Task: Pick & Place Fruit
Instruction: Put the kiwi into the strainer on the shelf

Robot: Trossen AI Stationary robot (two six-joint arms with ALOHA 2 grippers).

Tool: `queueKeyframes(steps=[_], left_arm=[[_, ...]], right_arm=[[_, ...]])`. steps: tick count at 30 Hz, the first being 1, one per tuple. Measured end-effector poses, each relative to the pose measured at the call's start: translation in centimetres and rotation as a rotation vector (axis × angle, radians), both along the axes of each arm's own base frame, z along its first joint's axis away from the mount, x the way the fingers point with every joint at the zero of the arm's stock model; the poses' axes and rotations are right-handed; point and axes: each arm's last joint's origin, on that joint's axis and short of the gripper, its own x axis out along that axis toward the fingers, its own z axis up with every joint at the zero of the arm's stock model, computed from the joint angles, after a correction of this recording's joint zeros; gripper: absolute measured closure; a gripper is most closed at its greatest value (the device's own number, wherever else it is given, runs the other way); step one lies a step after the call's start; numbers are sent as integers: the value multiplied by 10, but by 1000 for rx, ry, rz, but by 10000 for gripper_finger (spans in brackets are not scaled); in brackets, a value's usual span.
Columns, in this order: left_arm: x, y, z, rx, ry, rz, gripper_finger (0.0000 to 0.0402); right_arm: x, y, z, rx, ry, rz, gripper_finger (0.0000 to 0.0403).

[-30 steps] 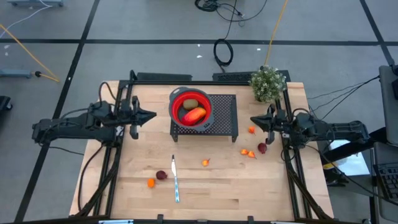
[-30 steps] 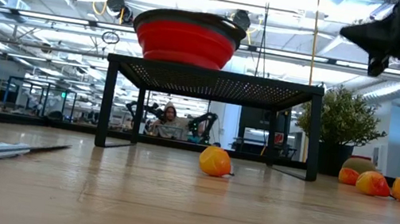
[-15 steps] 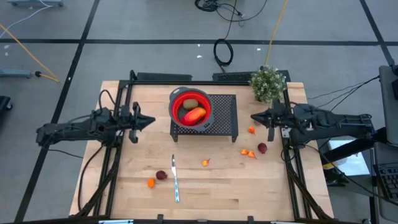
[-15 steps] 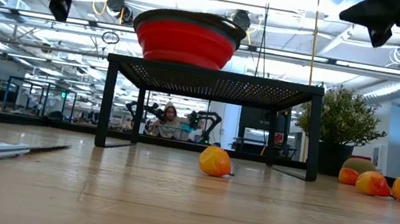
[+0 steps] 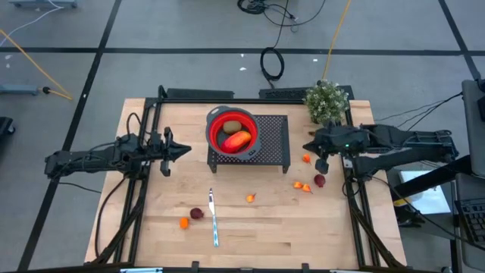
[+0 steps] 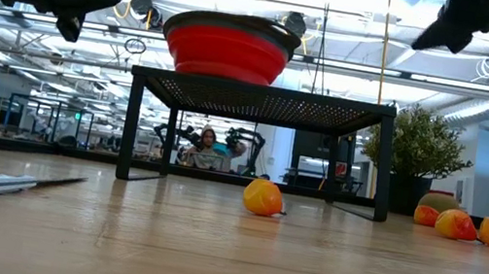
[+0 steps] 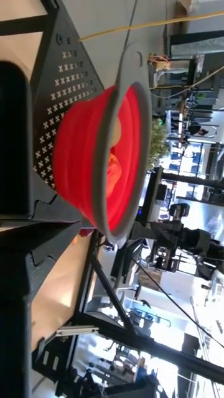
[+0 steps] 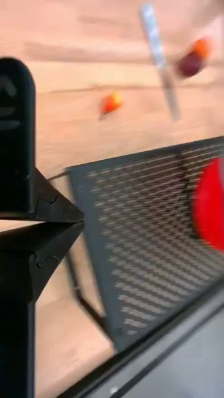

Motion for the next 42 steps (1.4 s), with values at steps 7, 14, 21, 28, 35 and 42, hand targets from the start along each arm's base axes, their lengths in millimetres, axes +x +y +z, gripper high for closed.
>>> queueKeyframes(steps=[7, 14, 21, 28, 35, 42], left_arm=[[0, 0, -3, 0, 10, 0, 384], [0, 0, -3, 6, 11, 1, 382], [0, 0, -4, 6, 12, 1, 382], [0, 0, -4, 6, 12, 1, 382], [0, 0, -4, 6, 12, 1, 382], [1, 0, -4, 5, 14, 1, 382]], right_arm=[[9, 0, -10, -63, 265, 66, 403], [14, 0, -20, -165, 391, 194, 403], [12, 0, -20, -182, 406, 214, 403], [12, 0, -20, -182, 409, 214, 403], [13, 0, -20, -160, 403, 181, 401], [13, 0, -20, -138, 397, 158, 374]])
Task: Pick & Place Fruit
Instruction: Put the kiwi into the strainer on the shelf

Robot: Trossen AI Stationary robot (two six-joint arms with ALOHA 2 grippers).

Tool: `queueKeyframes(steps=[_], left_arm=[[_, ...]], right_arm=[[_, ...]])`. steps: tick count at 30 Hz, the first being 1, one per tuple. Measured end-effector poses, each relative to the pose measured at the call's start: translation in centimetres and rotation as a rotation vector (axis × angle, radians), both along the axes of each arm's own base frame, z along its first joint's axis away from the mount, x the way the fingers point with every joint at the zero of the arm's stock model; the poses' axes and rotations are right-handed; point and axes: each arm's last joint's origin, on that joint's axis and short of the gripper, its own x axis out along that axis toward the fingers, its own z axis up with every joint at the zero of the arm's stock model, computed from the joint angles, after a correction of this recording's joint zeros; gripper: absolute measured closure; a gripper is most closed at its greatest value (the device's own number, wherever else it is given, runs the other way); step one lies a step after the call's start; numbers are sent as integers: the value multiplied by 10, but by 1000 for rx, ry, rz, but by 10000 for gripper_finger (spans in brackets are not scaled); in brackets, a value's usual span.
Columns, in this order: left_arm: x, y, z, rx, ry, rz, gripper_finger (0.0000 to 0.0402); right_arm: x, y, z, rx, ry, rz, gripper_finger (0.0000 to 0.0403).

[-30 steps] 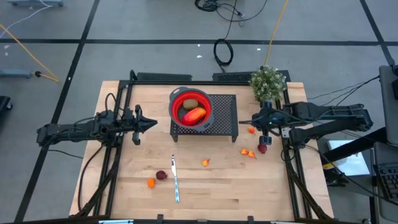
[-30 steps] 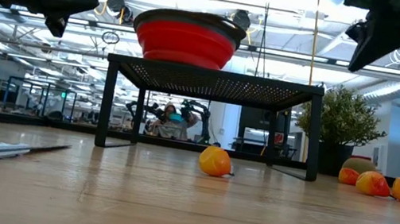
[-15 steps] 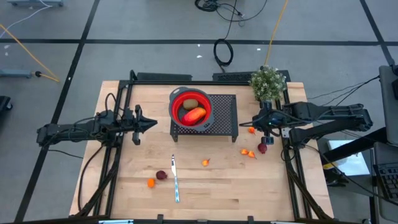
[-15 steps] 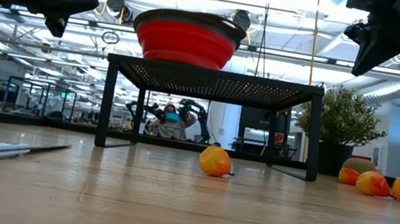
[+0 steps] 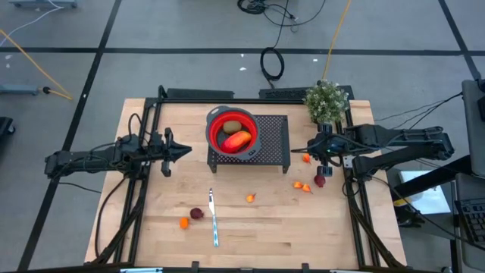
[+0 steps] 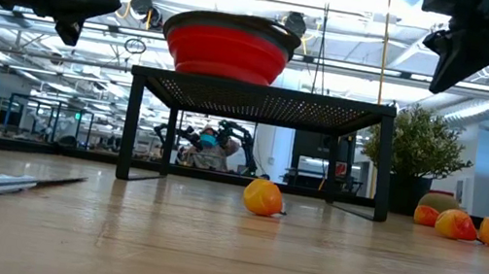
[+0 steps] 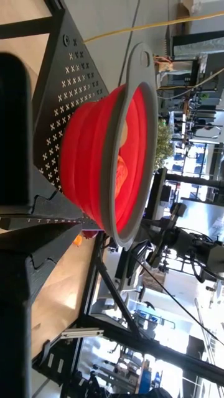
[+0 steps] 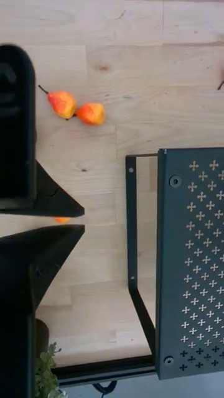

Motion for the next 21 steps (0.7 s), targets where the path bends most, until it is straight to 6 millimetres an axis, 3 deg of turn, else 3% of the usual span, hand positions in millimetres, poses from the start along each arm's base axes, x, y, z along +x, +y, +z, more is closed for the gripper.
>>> queueKeyframes(steps=[15, 21], left_arm=[[0, 0, 0, -17, -2, 0, 382], [0, 0, 0, -17, -2, -1, 382]], right_arm=[[0, 0, -1, -12, 7, 21, 253], [-2, 0, -15, -42, 69, 80, 209]])
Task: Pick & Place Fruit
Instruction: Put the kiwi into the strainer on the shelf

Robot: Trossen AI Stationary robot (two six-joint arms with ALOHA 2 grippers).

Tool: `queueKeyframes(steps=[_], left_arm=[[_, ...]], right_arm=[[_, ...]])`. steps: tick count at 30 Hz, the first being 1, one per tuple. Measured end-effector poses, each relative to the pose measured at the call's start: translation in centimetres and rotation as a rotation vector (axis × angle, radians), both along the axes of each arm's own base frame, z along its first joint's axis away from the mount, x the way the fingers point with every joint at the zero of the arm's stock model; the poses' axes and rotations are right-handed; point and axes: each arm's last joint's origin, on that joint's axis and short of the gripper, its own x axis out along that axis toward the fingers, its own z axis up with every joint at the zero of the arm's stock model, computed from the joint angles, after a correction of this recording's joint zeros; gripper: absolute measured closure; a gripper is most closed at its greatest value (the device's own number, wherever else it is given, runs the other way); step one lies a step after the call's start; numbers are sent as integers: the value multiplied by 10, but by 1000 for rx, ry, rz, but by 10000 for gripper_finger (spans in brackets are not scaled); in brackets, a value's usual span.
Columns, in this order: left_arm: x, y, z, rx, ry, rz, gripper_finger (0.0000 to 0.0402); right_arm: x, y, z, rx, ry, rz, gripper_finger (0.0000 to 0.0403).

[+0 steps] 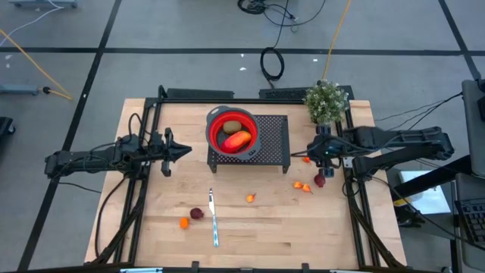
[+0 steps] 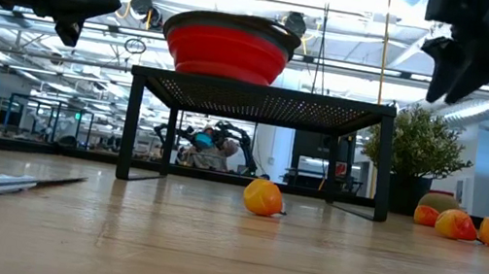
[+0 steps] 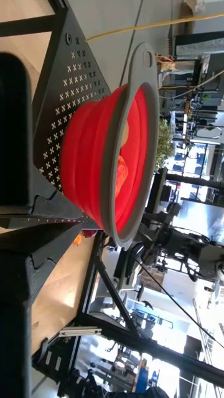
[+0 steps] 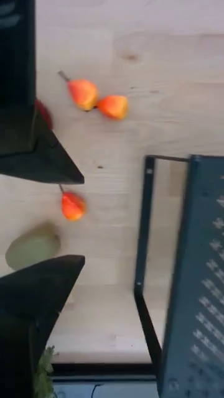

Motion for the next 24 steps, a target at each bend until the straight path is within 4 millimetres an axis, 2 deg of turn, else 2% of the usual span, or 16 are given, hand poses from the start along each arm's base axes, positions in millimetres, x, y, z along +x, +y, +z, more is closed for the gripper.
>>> queueKeyframes(steps=[5, 12, 21, 24], left_arm=[[0, 0, 0, -1, 0, 0, 382], [0, 0, 0, -9, -1, 0, 382], [0, 0, 0, -10, -1, 17, 382], [0, 1, 0, -11, -2, 48, 382]], right_arm=[[-4, -1, -22, -26, 87, 42, 173], [-10, -15, -41, -187, 204, 47, 127], [-11, -39, -59, -213, 356, 105, 91], [-9, -46, -63, -163, 381, 130, 88]])
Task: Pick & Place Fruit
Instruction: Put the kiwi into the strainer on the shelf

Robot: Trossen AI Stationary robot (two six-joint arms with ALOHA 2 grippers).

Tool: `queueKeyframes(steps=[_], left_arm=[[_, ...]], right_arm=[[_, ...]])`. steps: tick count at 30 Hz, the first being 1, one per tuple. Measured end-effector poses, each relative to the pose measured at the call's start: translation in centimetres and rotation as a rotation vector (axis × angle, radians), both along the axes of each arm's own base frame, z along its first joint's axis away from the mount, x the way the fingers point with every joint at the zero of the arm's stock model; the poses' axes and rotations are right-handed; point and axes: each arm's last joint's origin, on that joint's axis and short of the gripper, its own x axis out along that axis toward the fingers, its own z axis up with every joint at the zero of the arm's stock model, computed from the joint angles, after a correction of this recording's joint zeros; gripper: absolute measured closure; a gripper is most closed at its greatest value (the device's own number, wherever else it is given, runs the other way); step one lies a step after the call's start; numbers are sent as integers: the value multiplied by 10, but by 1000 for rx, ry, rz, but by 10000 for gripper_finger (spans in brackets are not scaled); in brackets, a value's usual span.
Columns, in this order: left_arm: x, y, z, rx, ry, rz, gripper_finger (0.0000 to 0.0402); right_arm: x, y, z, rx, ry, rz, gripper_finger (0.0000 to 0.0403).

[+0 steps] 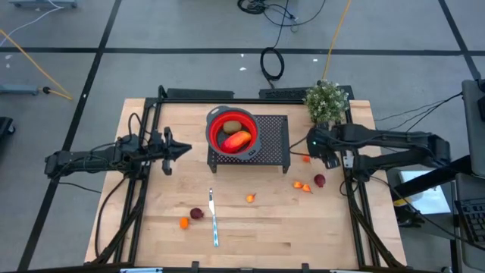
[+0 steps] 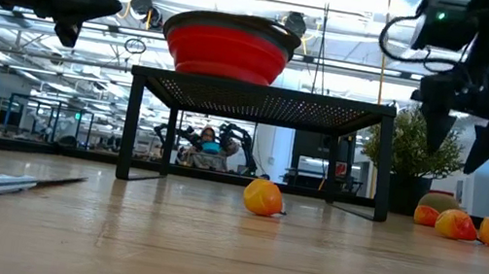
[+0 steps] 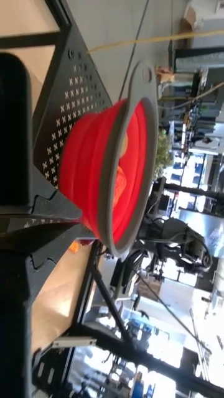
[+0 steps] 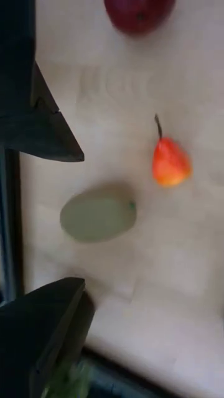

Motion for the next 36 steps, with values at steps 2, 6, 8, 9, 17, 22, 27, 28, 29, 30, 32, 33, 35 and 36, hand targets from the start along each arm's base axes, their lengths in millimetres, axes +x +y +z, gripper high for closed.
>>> queueKeyframes(steps=[2, 6, 8, 9, 17, 22, 27, 28, 29, 30, 32, 33, 35, 36], left_arm=[[0, 0, 0, -1, 0, 15, 382], [0, 1, 0, -2, 0, 29, 382], [0, 1, 0, -2, 0, 30, 382], [0, 1, 0, -2, 0, 29, 382], [0, 1, 0, -2, 0, 29, 382], [0, 1, 0, -2, 0, 29, 382], [0, 1, 0, -2, 0, 29, 382], [0, 1, 0, -3, 0, 29, 382], [0, 1, 0, -4, 0, 29, 382], [0, 1, 0, -4, 0, 29, 382], [0, 1, 0, -4, 0, 29, 382], [0, 1, 0, -4, 0, 29, 382], [0, 1, 0, -4, 0, 29, 382], [0, 1, 0, -4, 0, 29, 382]], right_arm=[[1, -4, -3, 48, 12, 11, 88], [6, -14, -7, 22, 19, 18, 88], [8, -18, -8, 25, 15, 25, 88], [8, -19, -9, 40, 12, 25, 89], [11, -30, -18, 117, 28, -15, 89], [12, -36, -23, 125, 61, -5, 89], [15, -39, -30, 142, 95, -13, 90], [15, -39, -31, 145, 101, -13, 90], [16, -39, -32, 148, 107, -13, 90], [16, -39, -33, 151, 113, -14, 90], [17, -40, -36, 157, 125, -15, 90], [18, -40, -37, 160, 132, -15, 90], [19, -41, -40, 166, 145, -16, 90], [19, -41, -41, 169, 150, -19, 90]])
